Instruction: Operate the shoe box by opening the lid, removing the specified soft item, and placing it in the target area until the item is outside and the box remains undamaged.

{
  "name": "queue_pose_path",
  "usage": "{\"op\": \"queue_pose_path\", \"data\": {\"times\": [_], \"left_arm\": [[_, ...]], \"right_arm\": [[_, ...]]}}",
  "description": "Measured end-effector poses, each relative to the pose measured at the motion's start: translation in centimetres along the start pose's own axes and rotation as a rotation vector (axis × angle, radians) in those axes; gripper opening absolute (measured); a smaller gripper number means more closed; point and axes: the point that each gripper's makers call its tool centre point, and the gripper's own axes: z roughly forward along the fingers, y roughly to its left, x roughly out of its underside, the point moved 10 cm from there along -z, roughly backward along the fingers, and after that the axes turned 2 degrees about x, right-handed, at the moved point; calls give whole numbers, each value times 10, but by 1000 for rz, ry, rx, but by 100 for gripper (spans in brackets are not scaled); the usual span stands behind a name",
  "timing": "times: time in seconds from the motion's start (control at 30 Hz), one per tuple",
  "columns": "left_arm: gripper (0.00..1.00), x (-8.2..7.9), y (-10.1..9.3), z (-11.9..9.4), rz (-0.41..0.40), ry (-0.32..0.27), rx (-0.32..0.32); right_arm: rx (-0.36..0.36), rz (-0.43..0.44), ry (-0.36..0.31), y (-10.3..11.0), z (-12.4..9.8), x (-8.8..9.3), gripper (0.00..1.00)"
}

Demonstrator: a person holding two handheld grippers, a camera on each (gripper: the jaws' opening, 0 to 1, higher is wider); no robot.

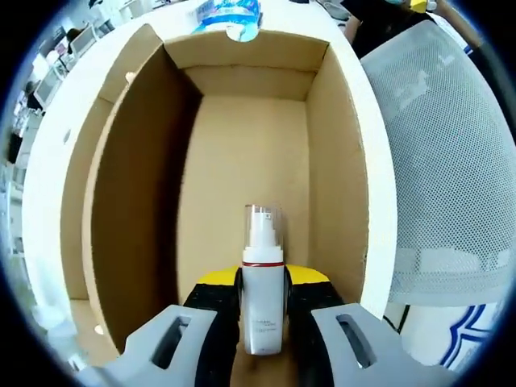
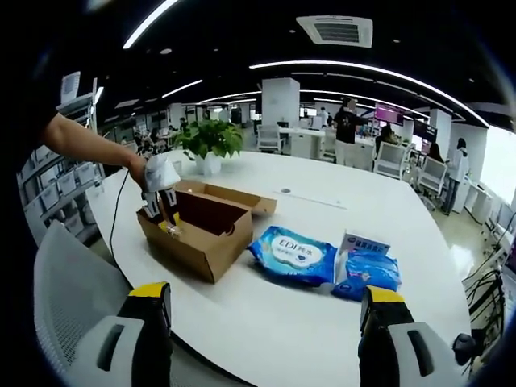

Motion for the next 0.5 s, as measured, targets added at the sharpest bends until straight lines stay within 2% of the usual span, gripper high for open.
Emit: {"op": "queue_pose_path", "data": {"times": [0.5], "left_arm": [[19,-14,-14,-34,42,-84,-89]], "right_arm": [[-17,1,-1,5,6,-7,94]]}}
